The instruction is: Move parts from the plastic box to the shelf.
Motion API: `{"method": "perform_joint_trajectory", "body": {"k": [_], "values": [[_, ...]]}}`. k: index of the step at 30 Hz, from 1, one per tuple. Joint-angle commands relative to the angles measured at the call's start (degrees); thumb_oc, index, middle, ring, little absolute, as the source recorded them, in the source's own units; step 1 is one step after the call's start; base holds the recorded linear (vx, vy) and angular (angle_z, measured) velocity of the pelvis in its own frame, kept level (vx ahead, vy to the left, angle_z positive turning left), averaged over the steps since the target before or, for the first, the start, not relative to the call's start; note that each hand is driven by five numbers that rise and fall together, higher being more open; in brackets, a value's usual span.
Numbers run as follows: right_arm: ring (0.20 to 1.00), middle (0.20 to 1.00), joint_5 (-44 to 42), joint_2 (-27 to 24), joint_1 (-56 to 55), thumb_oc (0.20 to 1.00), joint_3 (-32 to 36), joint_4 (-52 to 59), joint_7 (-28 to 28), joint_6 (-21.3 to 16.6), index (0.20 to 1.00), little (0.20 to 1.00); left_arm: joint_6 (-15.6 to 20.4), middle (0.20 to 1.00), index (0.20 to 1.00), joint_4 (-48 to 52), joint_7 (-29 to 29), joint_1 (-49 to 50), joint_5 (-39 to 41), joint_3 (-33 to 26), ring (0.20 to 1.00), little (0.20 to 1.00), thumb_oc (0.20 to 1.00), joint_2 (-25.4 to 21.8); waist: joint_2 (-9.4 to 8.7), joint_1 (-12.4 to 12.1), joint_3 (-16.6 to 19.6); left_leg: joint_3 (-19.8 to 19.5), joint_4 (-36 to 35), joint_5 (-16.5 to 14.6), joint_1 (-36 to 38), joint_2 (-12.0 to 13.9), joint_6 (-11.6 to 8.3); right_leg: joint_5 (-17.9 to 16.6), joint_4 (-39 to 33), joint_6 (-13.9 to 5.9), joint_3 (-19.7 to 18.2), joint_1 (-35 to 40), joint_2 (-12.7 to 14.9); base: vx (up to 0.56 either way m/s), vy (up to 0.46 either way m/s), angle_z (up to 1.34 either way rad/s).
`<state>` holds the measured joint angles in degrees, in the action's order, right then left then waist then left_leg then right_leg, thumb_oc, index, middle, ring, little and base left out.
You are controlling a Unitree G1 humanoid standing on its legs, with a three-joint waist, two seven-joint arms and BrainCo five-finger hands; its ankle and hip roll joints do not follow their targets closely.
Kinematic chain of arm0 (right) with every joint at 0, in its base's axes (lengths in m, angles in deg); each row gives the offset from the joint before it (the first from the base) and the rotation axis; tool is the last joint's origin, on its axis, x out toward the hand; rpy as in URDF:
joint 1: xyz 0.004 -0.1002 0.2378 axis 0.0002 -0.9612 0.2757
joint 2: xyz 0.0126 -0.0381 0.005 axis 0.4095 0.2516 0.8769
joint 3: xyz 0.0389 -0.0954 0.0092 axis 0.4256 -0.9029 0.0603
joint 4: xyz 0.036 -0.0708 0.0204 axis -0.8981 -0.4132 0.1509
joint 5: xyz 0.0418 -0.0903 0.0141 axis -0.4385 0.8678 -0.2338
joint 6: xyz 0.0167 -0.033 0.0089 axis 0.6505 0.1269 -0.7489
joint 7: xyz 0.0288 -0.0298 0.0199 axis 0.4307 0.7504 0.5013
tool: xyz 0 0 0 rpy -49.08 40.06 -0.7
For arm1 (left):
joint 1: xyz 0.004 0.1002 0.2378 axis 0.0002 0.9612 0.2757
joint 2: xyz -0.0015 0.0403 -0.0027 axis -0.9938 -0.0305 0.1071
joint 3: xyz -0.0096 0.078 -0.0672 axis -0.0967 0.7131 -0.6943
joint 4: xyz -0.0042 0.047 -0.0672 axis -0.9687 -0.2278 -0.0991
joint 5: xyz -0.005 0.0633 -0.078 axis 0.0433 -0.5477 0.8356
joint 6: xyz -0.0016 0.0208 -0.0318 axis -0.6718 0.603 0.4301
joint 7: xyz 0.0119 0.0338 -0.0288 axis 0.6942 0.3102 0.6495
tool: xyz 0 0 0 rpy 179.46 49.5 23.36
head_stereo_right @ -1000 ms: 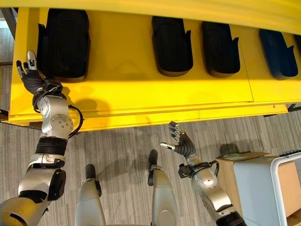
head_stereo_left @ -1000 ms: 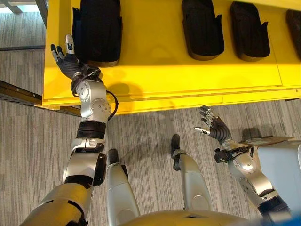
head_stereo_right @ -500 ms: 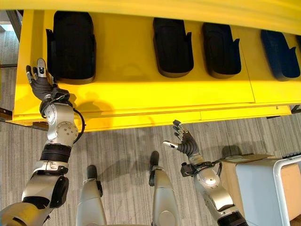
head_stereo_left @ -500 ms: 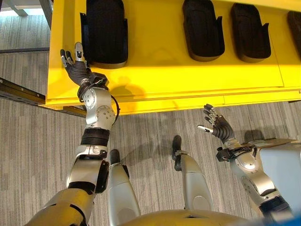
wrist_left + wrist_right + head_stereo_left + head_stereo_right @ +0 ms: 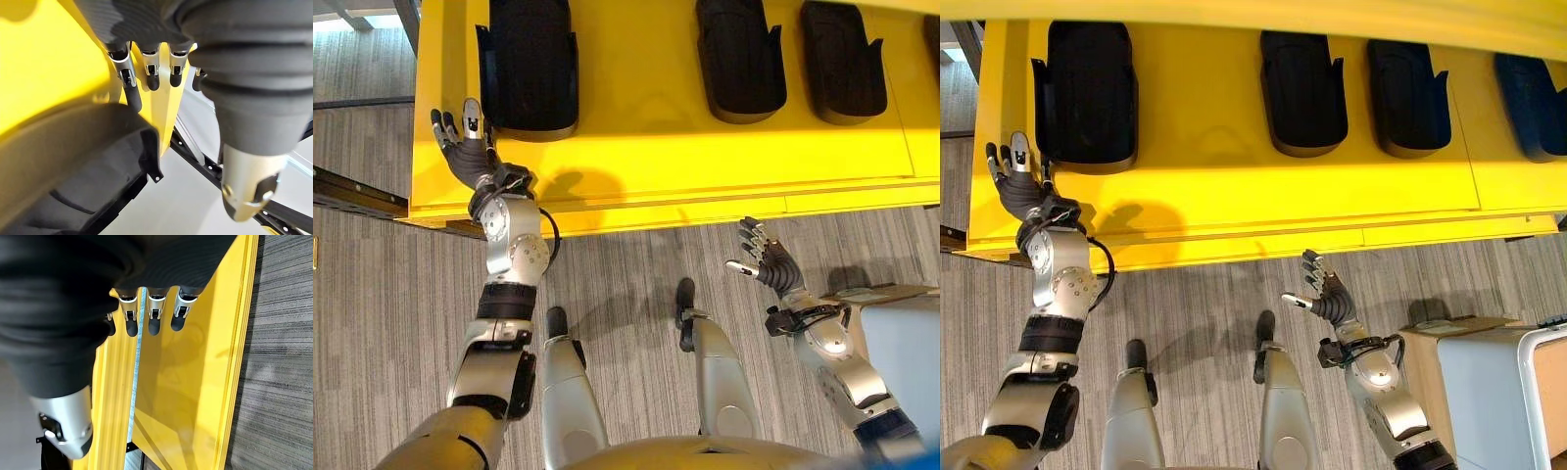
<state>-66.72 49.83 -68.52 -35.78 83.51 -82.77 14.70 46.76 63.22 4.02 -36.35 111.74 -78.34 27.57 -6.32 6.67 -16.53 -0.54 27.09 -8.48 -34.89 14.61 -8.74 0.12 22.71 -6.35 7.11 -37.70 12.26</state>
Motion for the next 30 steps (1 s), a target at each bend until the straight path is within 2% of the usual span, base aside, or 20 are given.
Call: {"method": "perform_joint_trajectory", "body": {"k": [1, 2, 3, 10, 11, 12, 14, 15, 18, 28, 30], "values": [[1.000, 1.000, -0.3, -2.9, -2.0, 1.000, 4.3, 5.4, 0.4, -2.9, 1.000, 1.000, -2.1, 1.000, 1.000, 0.0, 1.3, 7.8, -4.6, -0.8, 1.000, 1.000, 1.000, -0.4, 0.05, -1.6, -0.2, 0.2, -2.8, 5.3, -3.3, -0.3, 2.16, 1.9, 2.6, -1.70, -0.2, 3.2, 1.9, -0.09, 0.001, 0.04], [1.000, 1.000, -0.3, -2.9, -2.0, 1.000, 4.3, 5.4, 0.4, -2.9, 1.000, 1.000, -2.1, 1.000, 1.000, 0.1, 1.3, 7.8, -4.6, -0.7, 1.000, 1.000, 1.000, -0.4, -0.06, -1.6, -0.3, 0.4, -3.1, 6.9, -4.0, -0.6, 2.61, 0.4, 2.0, -1.30, 0.0, 2.6, 2.1, 0.00, 0.000, 0.00], [1.000, 1.000, -0.4, -2.8, -2.2, 1.000, 4.6, 5.4, 0.4, -3.0, 1.000, 1.000, -2.7, 1.000, 1.000, 1.4, 2.3, 9.4, -5.6, -0.2, 1.000, 1.000, 1.000, -0.6, 0.11, -1.8, -0.3, 0.2, -2.8, 5.3, -3.2, -0.4, 2.20, 1.8, 2.5, -1.70, 0.0, 3.4, 2.0, -0.01, -0.002, 0.07], [1.000, 1.000, -0.2, -2.6, -2.6, 1.000, 6.7, 5.7, 0.8, -3.4, 1.000, 1.000, -6.0, 1.000, 1.000, 9.8, 9.9, 20.6, -7.3, 3.3, 1.000, 1.000, 1.000, -2.3, 1.01, -3.0, -1.6, 0.3, -3.0, 5.4, -1.4, -0.8, 2.71, 1.6, 2.4, -1.69, 0.0, 5.3, 2.3, 0.00, 0.002, 0.02], [1.000, 1.000, 0.8, -2.7, -2.7, 1.000, 7.5, 6.2, 0.7, -3.6, 1.000, 1.000, -6.5, 1.000, 1.000, 11.4, 11.9, 23.2, -6.8, 4.0, 1.000, 1.000, 1.000, -2.9, 1.17, -3.0, -1.9, 0.5, -3.4, 7.1, -1.4, -1.1, 3.26, 0.1, 1.8, -1.36, 0.2, 5.6, 2.5, -0.01, 0.005, 0.07], [1.000, 1.000, 0.8, -2.7, -2.8, 1.000, 7.4, 6.1, 0.8, -3.6, 1.000, 1.000, -6.5, 1.000, 1.000, 11.4, 11.9, 23.3, -6.8, 4.0, 1.000, 1.000, 1.000, -2.9, 1.25, -3.1, -1.8, 0.3, -3.1, 5.5, -0.7, -0.9, 2.82, 1.5, 2.3, -1.74, 0.0, 6.1, 2.4, -0.01, 0.005, 0.07], [1.000, 1.000, 1.3, -2.7, -3.1, 1.000, 8.0, 6.6, 0.7, -4.0, 1.000, 1.000, -7.2, 1.000, 1.000, 12.7, 14.0, 25.3, -6.7, 4.9, 1.000, 1.000, 1.000, -3.7, 1.47, -3.1, -2.0, 0.3, -3.2, 5.5, -0.1, -1.0, 2.91, 1.5, 2.2, -1.79, 0.0, 6.8, 2.5, 0.00, 0.004, 0.04], [1.000, 1.000, 1.5, -2.8, -3.1, 1.000, 8.2, 6.9, 0.8, -4.2, 1.000, 1.000, -7.4, 1.000, 1.000, 13.4, 14.8, 26.1, -6.9, 5.2, 1.000, 1.000, 1.000, -4.2, 1.45, -3.2, -2.2, 0.6, -3.7, 7.1, -0.3, -1.1, 3.34, 0.0, 1.5, -1.45, 0.2, 6.8, 2.7, -0.08, 0.013, 0.03], [1.000, 1.000, 2.0, -3.1, -3.6, 1.000, 9.0, 8.8, 1.3, -5.0, 1.000, 1.000, -8.2, 1.000, 1.000, 15.9, 17.9, 29.0, -7.0, 7.0, 1.000, 1.000, 1.000, -5.6, 1.59, -3.2, -2.5, 0.6, -4.2, 7.3, 1.2, -1.2, 3.30, -0.1, 1.0, -1.53, 0.3, 8.3, 2.8, -0.03, 0.003, 0.00], [1.000, 1.000, 5.6, -4.1, -5.5, 1.000, 12.8, 17.5, 1.6, -8.7, 1.000, 1.000, -8.6, 1.000, 1.000, 25.5, 23.7, 32.5, -12.6, 12.2, 1.000, 1.000, 1.000, -10.2, 1.61, -2.8, -3.2, 0.8, -5.1, 7.1, 4.8, -1.0, 3.13, -0.1, -0.2, -2.01, 0.0, 11.9, 2.7, 0.00, 0.000, 0.00], [1.000, 1.000, 7.4, -4.6, -3.4, 1.000, 13.2, 19.0, 0.1, -9.9, 1.000, 1.000, -8.4, 1.000, 1.000, 27.7, 24.8, 31.6, -14.3, 14.5, 1.000, 1.000, 1.000, -11.2, 1.76, -2.4, -3.2, 1.1, -5.4, 7.1, 5.9, -0.8, 2.99, 0.0, -0.3, -2.16, -0.5, 12.7, 2.5, 0.00, 0.000, 0.00]]}}
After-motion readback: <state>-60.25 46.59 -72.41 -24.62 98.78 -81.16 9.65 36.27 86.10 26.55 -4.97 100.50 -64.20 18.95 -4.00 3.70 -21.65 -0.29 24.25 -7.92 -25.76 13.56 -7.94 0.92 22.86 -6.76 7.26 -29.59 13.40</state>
